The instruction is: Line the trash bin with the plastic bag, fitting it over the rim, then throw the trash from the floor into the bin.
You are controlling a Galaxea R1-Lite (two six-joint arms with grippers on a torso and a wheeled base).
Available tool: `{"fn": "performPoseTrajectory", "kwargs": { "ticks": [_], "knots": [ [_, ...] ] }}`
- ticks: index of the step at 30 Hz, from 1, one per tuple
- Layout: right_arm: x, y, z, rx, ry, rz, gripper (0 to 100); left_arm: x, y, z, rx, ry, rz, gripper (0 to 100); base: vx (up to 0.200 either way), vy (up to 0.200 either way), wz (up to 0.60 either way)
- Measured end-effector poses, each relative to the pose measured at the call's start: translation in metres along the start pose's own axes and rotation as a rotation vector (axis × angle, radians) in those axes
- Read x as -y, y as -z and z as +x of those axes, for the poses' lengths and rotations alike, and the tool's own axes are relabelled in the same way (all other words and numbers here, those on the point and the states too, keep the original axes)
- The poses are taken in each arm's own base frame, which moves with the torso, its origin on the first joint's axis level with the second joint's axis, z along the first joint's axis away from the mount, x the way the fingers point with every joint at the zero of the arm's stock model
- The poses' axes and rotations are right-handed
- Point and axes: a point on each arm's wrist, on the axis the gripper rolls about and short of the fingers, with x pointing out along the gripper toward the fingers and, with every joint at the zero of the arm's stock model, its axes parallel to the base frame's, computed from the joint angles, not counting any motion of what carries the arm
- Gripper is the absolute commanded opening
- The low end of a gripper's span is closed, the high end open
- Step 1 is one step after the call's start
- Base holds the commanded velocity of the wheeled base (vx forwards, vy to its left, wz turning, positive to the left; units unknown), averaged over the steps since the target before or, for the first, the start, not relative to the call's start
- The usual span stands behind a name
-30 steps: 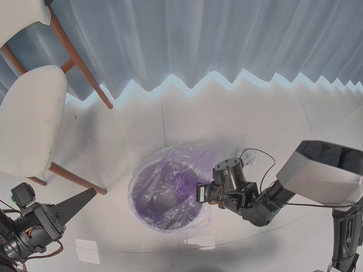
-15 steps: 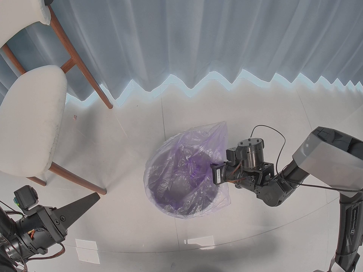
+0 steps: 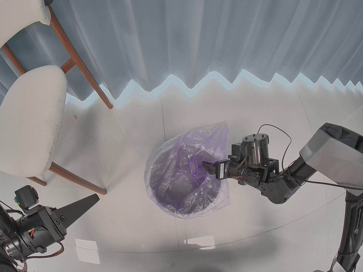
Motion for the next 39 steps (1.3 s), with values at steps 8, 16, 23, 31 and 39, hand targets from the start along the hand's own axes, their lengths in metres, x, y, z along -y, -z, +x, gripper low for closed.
{"fn": "performPoseTrajectory", "kwargs": {
  "ticks": [8,16,23,31,39],
  "knots": [
    [0.001,-0.004,-0.022,0.026,-0.005,0.096,100,-0.004,0.002,0.005,-0.028,-0.021,0.08,100,0.0,0.0,0.0],
    [0.003,-0.006,-0.054,0.081,-0.02,0.173,100,-0.02,0.019,0.019,-0.192,-0.131,0.069,100,0.0,0.0,0.0],
    [0.009,0.001,-0.087,0.102,-0.018,0.19,100,-0.043,0.039,0.035,-0.373,-0.289,0.02,100,0.0,0.0,0.0],
    [0.016,0.004,-0.114,0.141,-0.012,0.223,100,-0.071,0.059,0.061,-0.479,-0.411,-0.026,100,0.0,0.0,0.0],
    [0.021,0.004,-0.127,0.161,-0.006,0.268,100,-0.096,0.079,0.096,-0.445,-0.394,-0.014,100,0.0,0.0,0.0]
  ]
}}
